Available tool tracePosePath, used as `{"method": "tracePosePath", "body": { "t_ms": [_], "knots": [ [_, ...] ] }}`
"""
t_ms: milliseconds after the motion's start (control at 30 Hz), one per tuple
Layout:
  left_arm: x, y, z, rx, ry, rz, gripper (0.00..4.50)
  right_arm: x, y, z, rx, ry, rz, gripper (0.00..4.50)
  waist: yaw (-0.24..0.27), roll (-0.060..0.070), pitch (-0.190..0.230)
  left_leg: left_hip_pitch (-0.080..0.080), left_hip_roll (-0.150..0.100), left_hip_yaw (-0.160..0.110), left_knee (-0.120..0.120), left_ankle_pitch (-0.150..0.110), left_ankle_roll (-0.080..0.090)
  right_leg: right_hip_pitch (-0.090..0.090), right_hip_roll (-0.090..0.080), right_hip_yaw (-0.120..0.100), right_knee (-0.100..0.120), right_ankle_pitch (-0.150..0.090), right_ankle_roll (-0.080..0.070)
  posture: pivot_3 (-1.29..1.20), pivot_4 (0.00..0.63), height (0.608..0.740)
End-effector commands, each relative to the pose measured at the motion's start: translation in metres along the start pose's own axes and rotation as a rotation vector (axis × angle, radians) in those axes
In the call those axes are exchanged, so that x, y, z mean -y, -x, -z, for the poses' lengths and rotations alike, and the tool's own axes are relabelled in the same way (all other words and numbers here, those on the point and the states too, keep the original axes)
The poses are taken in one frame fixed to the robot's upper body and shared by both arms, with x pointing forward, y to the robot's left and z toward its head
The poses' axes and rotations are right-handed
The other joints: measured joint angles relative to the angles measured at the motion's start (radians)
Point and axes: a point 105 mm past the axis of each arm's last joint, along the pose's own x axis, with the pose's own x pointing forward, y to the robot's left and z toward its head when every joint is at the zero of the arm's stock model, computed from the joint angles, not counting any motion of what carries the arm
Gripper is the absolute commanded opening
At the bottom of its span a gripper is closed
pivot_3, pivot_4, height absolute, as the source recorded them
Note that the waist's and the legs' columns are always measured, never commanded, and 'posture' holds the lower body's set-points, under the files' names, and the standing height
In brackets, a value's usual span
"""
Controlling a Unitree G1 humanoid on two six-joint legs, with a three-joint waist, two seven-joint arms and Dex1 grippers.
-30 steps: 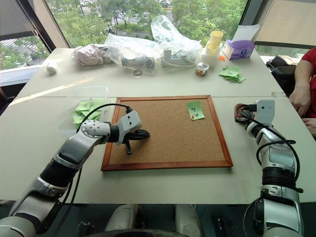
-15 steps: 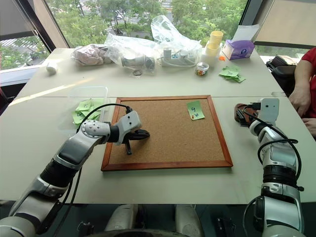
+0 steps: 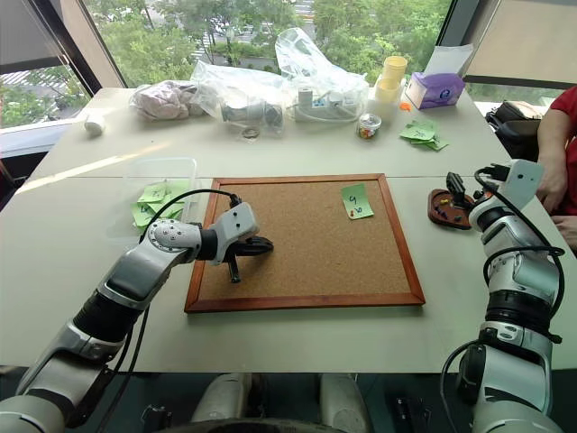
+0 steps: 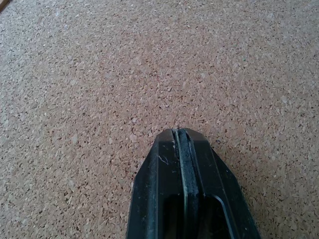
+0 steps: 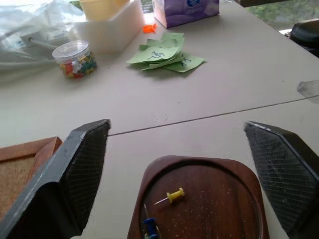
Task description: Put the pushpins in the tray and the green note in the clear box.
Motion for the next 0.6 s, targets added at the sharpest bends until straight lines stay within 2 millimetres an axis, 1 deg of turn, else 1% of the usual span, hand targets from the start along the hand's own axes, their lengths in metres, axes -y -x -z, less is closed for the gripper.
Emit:
{"method": "tracePosePath", "body": {
  "t_ms": [33,67,133,233,367,467,533,600],
  "knots": [
    [0.023,-0.013,0.024,-0.076,0.057,0.101,0.00,-0.086,0.004,-0.003,-0.004,0.119,-0.361,4.41,0.000,0.000,0.000,0.000,0.000,0.000,0.000,0.000,0.000,0.000,0.000,0.000,0.000,0.000,0.000,0.00,0.150,0.738],
    [0.023,-0.013,0.024,-0.075,0.058,0.101,0.00,-0.100,0.006,0.003,-0.020,0.122,-0.416,4.41,0.001,0.000,0.000,0.000,0.000,0.000,0.000,0.000,0.000,0.000,0.000,0.000,0.000,0.000,0.000,0.00,0.150,0.738],
    [0.023,-0.013,0.024,-0.075,0.058,0.101,0.00,-0.117,0.006,0.013,-0.044,0.128,-0.458,4.41,0.004,0.000,0.000,0.000,0.000,0.000,0.001,-0.001,0.002,0.000,0.000,0.000,0.000,0.000,0.000,0.00,0.150,0.738],
    [0.023,-0.013,0.024,-0.074,0.059,0.101,0.00,-0.128,0.005,0.020,-0.053,0.119,-0.476,4.41,0.005,0.000,0.000,-0.001,-0.001,0.000,0.001,-0.001,0.002,0.000,-0.001,0.000,0.000,0.000,0.000,0.00,0.150,0.738],
    [0.023,-0.012,0.024,-0.075,0.062,0.097,0.00,-0.134,0.001,0.028,-0.067,0.114,-0.490,4.41,0.004,0.000,0.000,-0.001,-0.001,0.000,0.001,-0.001,0.002,0.000,-0.001,0.000,-0.001,0.000,0.000,0.00,0.150,0.738],
    [0.023,-0.012,0.024,-0.075,0.064,0.094,0.00,-0.133,-0.002,0.032,-0.081,0.109,-0.488,4.41,0.004,0.000,0.000,-0.001,-0.001,0.000,0.001,-0.001,0.002,0.000,0.000,0.000,-0.001,0.000,0.000,0.00,0.150,0.738],
    [0.023,-0.013,0.024,-0.074,0.064,0.094,0.00,-0.133,-0.004,0.039,-0.105,0.111,-0.487,4.41,0.004,0.000,0.000,-0.001,-0.001,0.000,0.001,-0.001,0.002,0.000,0.000,0.000,-0.001,0.000,0.000,0.00,0.150,0.738],
    [0.023,-0.013,0.024,-0.074,0.064,0.095,0.00,-0.133,-0.007,0.047,-0.138,0.113,-0.483,3.89,0.004,0.000,0.000,-0.001,-0.001,0.000,0.001,-0.001,0.002,0.000,0.000,0.000,-0.001,0.000,0.000,0.00,0.150,0.738]
  ]
}}
